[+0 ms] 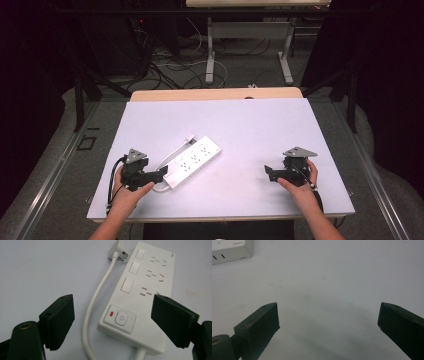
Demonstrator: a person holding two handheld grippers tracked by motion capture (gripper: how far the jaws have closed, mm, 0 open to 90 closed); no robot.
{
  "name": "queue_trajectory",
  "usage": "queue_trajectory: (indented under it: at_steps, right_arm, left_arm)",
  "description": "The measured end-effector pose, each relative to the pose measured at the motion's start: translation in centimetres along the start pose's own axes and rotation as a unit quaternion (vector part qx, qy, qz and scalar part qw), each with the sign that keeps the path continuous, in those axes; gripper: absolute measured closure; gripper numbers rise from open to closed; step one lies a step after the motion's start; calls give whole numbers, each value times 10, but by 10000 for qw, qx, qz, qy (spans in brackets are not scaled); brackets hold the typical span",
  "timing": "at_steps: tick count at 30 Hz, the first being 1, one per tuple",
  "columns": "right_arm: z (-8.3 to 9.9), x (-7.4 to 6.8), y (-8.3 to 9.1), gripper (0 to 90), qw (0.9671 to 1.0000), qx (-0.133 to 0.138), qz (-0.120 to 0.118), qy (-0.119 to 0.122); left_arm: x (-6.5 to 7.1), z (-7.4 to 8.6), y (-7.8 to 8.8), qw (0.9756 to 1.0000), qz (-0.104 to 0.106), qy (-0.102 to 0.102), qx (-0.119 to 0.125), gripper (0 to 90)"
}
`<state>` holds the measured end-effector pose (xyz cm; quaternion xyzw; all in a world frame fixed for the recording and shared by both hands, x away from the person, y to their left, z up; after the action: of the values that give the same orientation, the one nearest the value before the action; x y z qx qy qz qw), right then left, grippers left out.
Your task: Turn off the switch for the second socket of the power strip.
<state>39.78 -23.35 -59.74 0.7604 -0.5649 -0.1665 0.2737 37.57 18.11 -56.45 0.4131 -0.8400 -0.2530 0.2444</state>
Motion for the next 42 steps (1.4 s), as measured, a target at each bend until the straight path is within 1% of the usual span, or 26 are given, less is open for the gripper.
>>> queue_trajectory:
  at_steps: [1,2,3,4,5,8,9,11,13,15,16,17,19,21,24,25,26,27,28,29,31,35,36,37,38,42]
  right_arm:
    - [0,0,0,34,10000,5,1,-5]
    - [0,0,0,35,10000,5,1,-6]
    - [0,0,0,35,10000,9,5,2]
    - [0,0,0,36,10000,6,12,-9]
    - [0,1,0,37,10000,-3,27,-12]
    - [0,1,1,39,10000,4,32,-8]
    - [0,2,1,39,10000,-5,31,-12]
    - [0,2,1,40,10000,-3,13,-36]
    - [1,2,1,41,10000,-2,12,-40]
    - [1,2,1,43,10000,6,27,-31]
    - [1,2,1,44,10000,0,26,-29]
    - [1,2,1,44,10000,0,33,-24]
    - [1,2,1,45,10000,-4,38,-38]
    - [1,3,1,46,10000,0,46,-37]
    - [1,4,1,48,10000,7,46,-42]
    - [1,4,1,48,10000,7,46,-42]
    - [1,3,1,49,10000,1,56,-59]
    - [1,3,1,49,10000,-7,55,-69]
    - [1,3,1,50,10000,-3,55,-67]
    - [1,3,1,50,10000,3,51,-68]
    - [1,3,1,50,10000,15,44,-53]
    - [1,3,1,51,10000,5,42,-37]
    - [1,3,1,51,10000,5,42,-37]
    - [1,2,1,52,10000,-4,39,-54]
    - [1,3,1,52,10000,-1,51,-48]
    - [1,3,2,53,10000,8,48,-67]
  left_arm:
    - [1,-2,0,10000,-14,-37,-7,197]
    - [4,-6,-1,10000,34,-25,-11,199]
    - [4,-6,-1,10000,34,-25,-11,202]
    - [4,-9,-2,10000,19,-71,18,209]
    - [5,-10,-3,9999,23,-108,-11,213]
    - [9,-16,-5,9999,31,-102,2,239]
    - [9,-17,-4,9998,42,-170,-71,245]
    - [12,-24,-4,9998,32,-190,7,255]
    - [13,-26,-3,9998,43,-189,-21,266]
    - [14,-30,-4,9998,68,-175,2,276]
    - [13,-32,-4,9998,38,-201,37,282]
    - [14,-36,-5,9999,76,-140,65,286]
    - [14,-39,-5,9999,74,-124,79,300]
    - [14,-45,-6,9998,107,-58,124,312]
    - [13,-48,-8,9998,89,-36,173,335]
    - [13,-50,-8,9999,119,-44,116,335]
    - [13,-52,-9,9998,118,-18,144,346]
    - [13,-54,-9,9999,128,-39,107,352]
    - [13,-58,-10,9998,125,-13,127,354]
    - [13,-58,-10,9998,125,-13,127,359]
    - [14,-63,-13,9997,103,-4,203,364]
    - [16,-70,-16,9998,111,-61,136,366]
    - [16,-73,-18,9998,67,-100,183,366]
    - [16,-74,-18,9998,61,-133,105,366]
    - [16,-76,-19,9998,49,-144,108,365]
    - [19,-81,-26,9999,75,-123,86,365]
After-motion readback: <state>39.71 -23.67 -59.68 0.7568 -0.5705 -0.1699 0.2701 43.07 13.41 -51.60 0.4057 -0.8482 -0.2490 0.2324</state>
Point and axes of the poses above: each handheld gripper's, and its own axes: y roughly backward along the jaws, z roughly out of its underside, x roughly to its right, the point moved 8 cm from there along -y, roughly forward along the jaws, and after that the axes turned 8 degrees about z, right-handed, at the moved point
